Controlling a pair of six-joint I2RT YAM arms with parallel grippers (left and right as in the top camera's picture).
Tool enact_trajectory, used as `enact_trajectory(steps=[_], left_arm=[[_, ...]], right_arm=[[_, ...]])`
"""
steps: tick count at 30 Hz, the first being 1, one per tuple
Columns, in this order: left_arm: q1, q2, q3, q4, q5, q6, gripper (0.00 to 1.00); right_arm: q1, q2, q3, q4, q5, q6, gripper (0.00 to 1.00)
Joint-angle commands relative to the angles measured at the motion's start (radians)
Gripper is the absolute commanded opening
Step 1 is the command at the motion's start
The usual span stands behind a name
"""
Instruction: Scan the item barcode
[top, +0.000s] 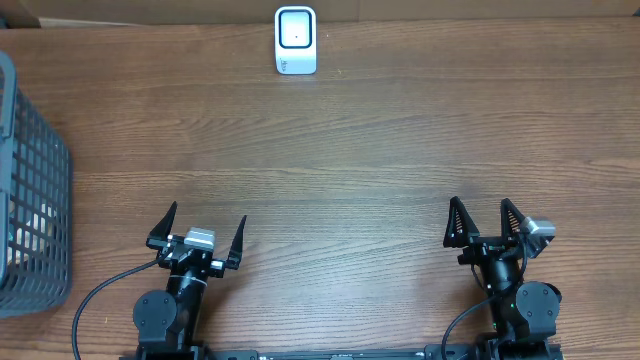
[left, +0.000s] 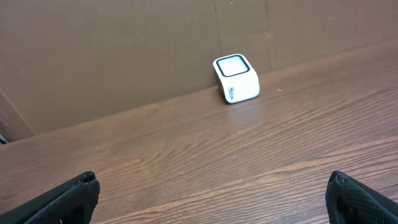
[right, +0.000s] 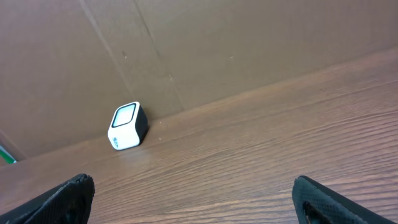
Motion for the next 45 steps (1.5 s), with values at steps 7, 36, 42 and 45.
enact_trajectory(steps=[7, 36, 42, 45], left_arm=[[-0.007, -0.009, -0.004, -0.003, -0.01, -0.011, 1.0], [-0.006, -0.009, -0.004, 0.018, 0.049, -0.008, 1.0], [-0.005, 0.0, 0.001, 0.047, 0.037, -0.107, 1.0], [-0.005, 0.021, 0.051, 0.009, -0.019, -0.257, 1.0]], right_arm=[[0.005, -0.01, -0.011, 0.007, -0.002, -0.003, 1.0], [0.005, -0.01, -0.011, 0.007, -0.002, -0.003, 1.0], [0.005, -0.01, -0.011, 0.007, -0.002, -0.003, 1.0], [0.005, -0.01, -0.011, 0.007, -0.002, -0.004, 1.0]])
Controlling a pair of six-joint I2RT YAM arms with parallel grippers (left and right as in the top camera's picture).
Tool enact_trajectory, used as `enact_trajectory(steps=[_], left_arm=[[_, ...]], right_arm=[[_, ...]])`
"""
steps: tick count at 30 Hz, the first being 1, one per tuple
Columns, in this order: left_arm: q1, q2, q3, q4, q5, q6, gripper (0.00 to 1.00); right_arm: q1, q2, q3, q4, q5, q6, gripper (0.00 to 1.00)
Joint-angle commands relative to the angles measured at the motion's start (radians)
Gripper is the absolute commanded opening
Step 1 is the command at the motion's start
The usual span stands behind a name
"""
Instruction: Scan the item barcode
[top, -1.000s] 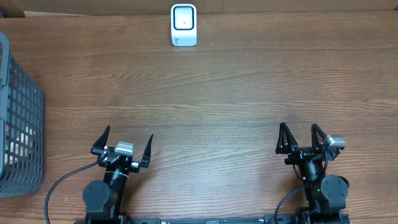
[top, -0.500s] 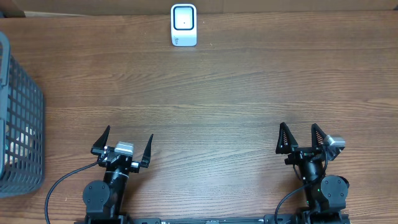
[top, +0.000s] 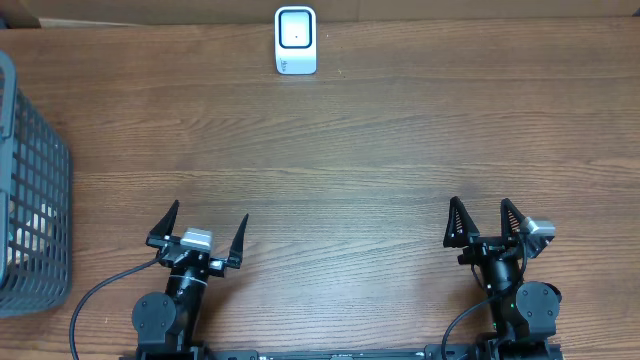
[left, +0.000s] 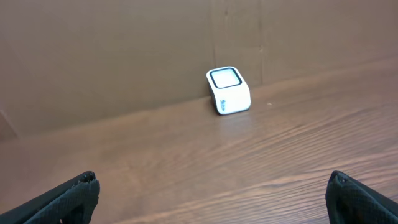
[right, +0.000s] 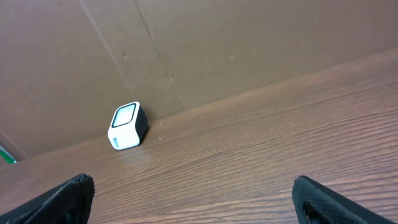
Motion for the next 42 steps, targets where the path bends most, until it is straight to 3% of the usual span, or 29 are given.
enact_trajectory(steps=[1, 9, 15, 16, 22, 27, 29, 31, 33, 35, 37, 42], left_arm=[[-0.005, 0.031, 0.066, -0.032, -0.058, -0.197, 1.0], [0.001, 0.379, 0.462, -0.163, -0.089, -0.209, 1.0], [0.014, 0.834, 1.01, -0.528, -0.024, -0.209, 1.0], [0.014, 0.952, 1.181, -0.667, 0.018, -0.209, 1.0], [0.013, 1.266, 1.667, -1.035, 0.188, -0.209, 1.0], [0.013, 1.376, 1.738, -1.073, 0.213, -0.215, 1.0], [0.02, 1.394, 1.74, -1.065, 0.208, -0.221, 0.8], [0.039, 1.394, 1.748, -1.073, 0.135, -0.301, 0.76], [0.079, 1.392, 1.779, -1.116, -0.014, -0.467, 0.75], [0.15, 1.388, 1.837, -1.201, -0.152, -0.633, 0.74], [0.225, 1.388, 1.893, -1.27, -0.193, -0.702, 0.76], [0.461, 1.388, 1.97, -1.367, -0.255, -0.759, 0.91]], right_arm=[[0.006, -0.01, -0.011, 0.007, -0.002, -0.003, 1.0], [0.006, -0.01, -0.011, 0.007, -0.002, -0.003, 1.0], [0.006, -0.01, -0.011, 0.007, -0.002, -0.003, 1.0], [0.006, -0.01, -0.011, 0.007, -0.002, -0.003, 1.0], [0.006, -0.01, -0.011, 0.007, -0.002, -0.003, 1.0], [0.006, -0.01, -0.011, 0.007, -0.002, -0.003, 1.0], [0.006, -0.01, -0.011, 0.007, -0.002, -0.003, 1.0], [0.006, -0.01, -0.011, 0.007, -0.002, -0.003, 1.0], [0.006, -0.01, -0.011, 0.007, -0.002, -0.003, 1.0], [0.006, -0.01, -0.011, 0.007, -0.002, -0.003, 1.0], [0.006, -0.01, -0.011, 0.007, -0.002, -0.003, 1.0], [0.006, -0.01, -0.011, 0.007, -0.002, -0.003, 1.0]])
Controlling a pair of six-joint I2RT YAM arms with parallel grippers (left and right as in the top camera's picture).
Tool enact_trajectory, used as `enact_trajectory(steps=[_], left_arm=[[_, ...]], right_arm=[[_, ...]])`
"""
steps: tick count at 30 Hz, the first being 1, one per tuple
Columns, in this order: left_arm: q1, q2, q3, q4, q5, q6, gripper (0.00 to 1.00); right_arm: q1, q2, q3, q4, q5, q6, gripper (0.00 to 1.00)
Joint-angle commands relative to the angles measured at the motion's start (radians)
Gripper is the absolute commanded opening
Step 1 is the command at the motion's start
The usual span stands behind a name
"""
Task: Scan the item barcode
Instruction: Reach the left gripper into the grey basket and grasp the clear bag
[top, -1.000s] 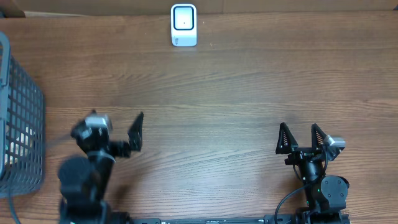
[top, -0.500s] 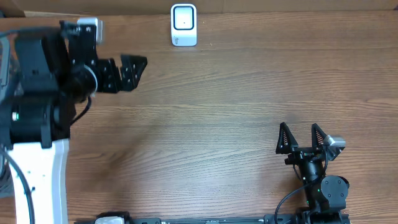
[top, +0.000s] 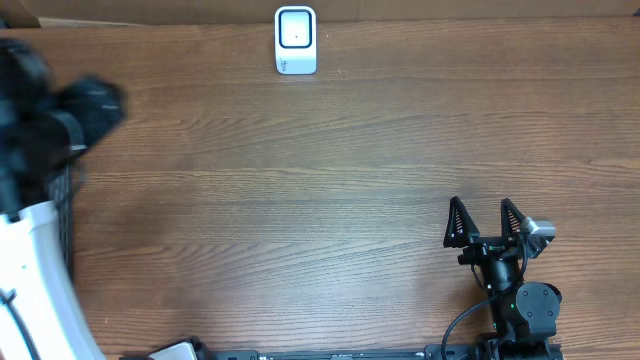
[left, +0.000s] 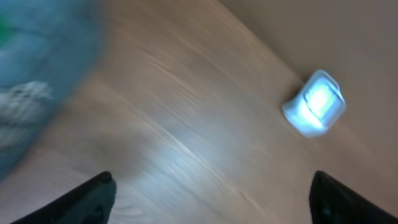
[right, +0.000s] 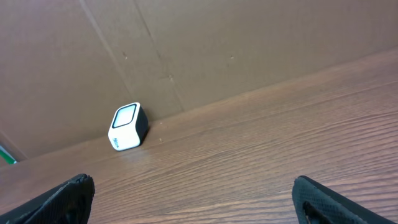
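Observation:
The white barcode scanner (top: 296, 40) stands at the table's far edge, and shows in the wrist views too (left: 314, 102) (right: 127, 126). My left gripper (left: 211, 202) is open with nothing in it, raised over the table's left side; overhead it is a dark blur (top: 60, 115). The left wrist view is blurred: the grey basket (left: 43, 50) fills its upper left, with a pale patch (left: 22, 99) inside that I cannot identify. My right gripper (top: 487, 222) rests open and empty at the near right (right: 199, 202).
The grey mesh basket (top: 66, 215) stands at the table's left edge, mostly hidden overhead by my left arm's white link (top: 40, 280). A brown cardboard wall (right: 217, 50) runs behind the scanner.
My left arm was resting at the near left and is now raised far to the left, by the basket. Its camera now looks down on the basket's edge. The right arm has not moved.
Both grippers rested open at the near edge, facing the scanner. Then the left wrist had turned slightly, with the scanner shifted in its view. Now the left arm is up over the left side by the basket, still open, and the right arm is where it was.

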Motion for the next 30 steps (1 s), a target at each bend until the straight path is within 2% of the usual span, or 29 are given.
enact_trajectory(steps=[1, 4, 7, 14, 23, 26, 30], left_arm=[[0.168, -0.014, 0.042, -0.03, -0.107, -0.128, 0.93], [0.325, 0.0, 0.04, -0.071, -0.107, -0.171, 1.0], [0.465, 0.024, 0.026, -0.101, -0.106, -0.198, 1.0], [0.63, 0.144, -0.018, -0.097, -0.1, -0.213, 1.0], [0.636, 0.332, -0.052, -0.099, -0.119, -0.284, 1.0], [0.632, 0.383, -0.11, -0.098, -0.151, -0.315, 1.0], [0.636, 0.403, -0.232, -0.016, -0.204, -0.328, 1.0]], right_arm=[[0.006, -0.008, -0.011, 0.006, -0.002, -0.003, 1.0], [0.006, -0.008, -0.011, 0.006, -0.002, -0.003, 1.0], [0.006, -0.008, -0.011, 0.006, -0.002, -0.004, 1.0], [0.006, -0.008, -0.011, 0.006, -0.002, -0.004, 1.0], [0.006, -0.008, -0.011, 0.006, -0.002, -0.003, 1.0], [0.006, -0.008, -0.011, 0.006, -0.002, -0.003, 1.0], [0.006, -0.008, -0.011, 0.006, -0.002, -0.003, 1.0]])
